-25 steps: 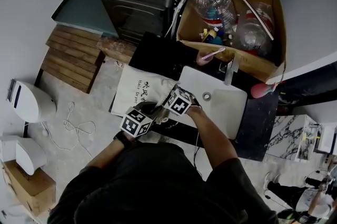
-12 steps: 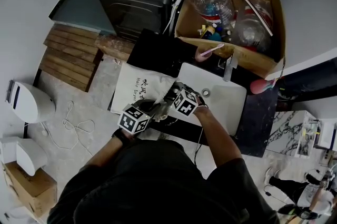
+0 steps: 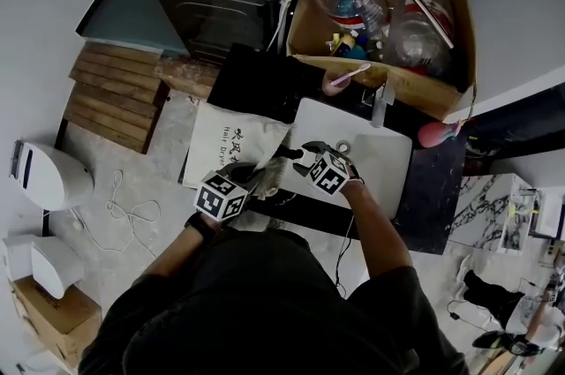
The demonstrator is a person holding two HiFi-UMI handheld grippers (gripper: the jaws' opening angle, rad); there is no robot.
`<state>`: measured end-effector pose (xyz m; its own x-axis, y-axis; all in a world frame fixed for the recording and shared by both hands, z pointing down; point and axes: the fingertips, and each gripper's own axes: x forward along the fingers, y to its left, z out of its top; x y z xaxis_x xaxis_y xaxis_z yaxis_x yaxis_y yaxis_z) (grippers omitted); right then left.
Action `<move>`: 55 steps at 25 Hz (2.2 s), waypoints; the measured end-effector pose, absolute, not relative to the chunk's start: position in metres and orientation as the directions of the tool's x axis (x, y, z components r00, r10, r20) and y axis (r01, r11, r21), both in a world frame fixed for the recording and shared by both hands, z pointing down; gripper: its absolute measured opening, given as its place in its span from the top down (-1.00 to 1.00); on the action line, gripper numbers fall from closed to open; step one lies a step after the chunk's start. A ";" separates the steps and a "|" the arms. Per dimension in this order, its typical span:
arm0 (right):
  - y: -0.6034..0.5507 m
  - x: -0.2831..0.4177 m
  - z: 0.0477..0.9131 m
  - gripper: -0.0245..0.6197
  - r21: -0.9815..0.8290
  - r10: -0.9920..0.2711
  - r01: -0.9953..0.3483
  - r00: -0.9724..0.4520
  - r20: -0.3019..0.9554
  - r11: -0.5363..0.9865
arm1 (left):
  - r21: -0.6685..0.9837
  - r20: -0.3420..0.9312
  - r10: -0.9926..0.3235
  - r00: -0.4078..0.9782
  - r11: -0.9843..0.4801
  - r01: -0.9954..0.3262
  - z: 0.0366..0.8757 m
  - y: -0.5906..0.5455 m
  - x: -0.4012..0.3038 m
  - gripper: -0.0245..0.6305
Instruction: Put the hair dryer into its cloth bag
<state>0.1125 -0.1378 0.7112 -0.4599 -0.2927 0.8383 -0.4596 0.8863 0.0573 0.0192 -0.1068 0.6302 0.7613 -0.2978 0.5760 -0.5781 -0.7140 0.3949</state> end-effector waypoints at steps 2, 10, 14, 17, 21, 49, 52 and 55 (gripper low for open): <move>-0.139 0.109 0.710 0.34 0.058 -0.301 -0.466 -0.467 0.831 0.883 | 0.394 0.578 -0.298 0.759 -0.713 -0.580 0.631 -0.106 0.019 0.82; -0.140 0.106 0.707 0.47 0.048 -0.290 -0.461 -0.470 0.834 0.886 | 0.391 0.582 -0.298 0.757 -0.713 -0.581 0.630 -0.106 0.022 0.82; -0.146 0.094 0.700 0.47 0.050 -0.295 -0.462 -0.477 0.828 0.886 | 0.391 0.582 -0.295 0.758 -0.715 -0.579 0.631 -0.106 0.023 0.82; -0.155 0.080 0.694 0.47 0.064 -0.313 -0.465 -0.480 0.819 0.883 | 0.391 0.583 -0.292 0.758 -0.717 -0.577 0.631 -0.107 0.025 0.82; -0.169 0.066 0.692 0.47 0.090 -0.338 -0.478 -0.463 0.820 0.874 | 0.393 0.585 -0.286 0.759 -0.719 -0.574 0.632 -0.107 0.026 0.82; -0.122 0.057 0.687 0.44 0.024 -0.352 -0.568 -0.475 0.807 0.822 | 0.471 0.509 -0.288 0.811 -0.696 -0.543 0.633 -0.115 -0.031 0.63; -0.106 0.051 0.691 0.44 -0.004 -0.314 -0.541 -0.493 0.812 0.841 | 0.456 0.532 -0.338 0.777 -0.659 -0.599 0.642 -0.126 -0.059 0.63; -0.084 0.042 0.698 0.44 -0.031 -0.245 -0.481 -0.500 0.831 0.876 | 0.438 0.558 -0.371 0.743 -0.628 -0.643 0.655 -0.134 -0.083 0.63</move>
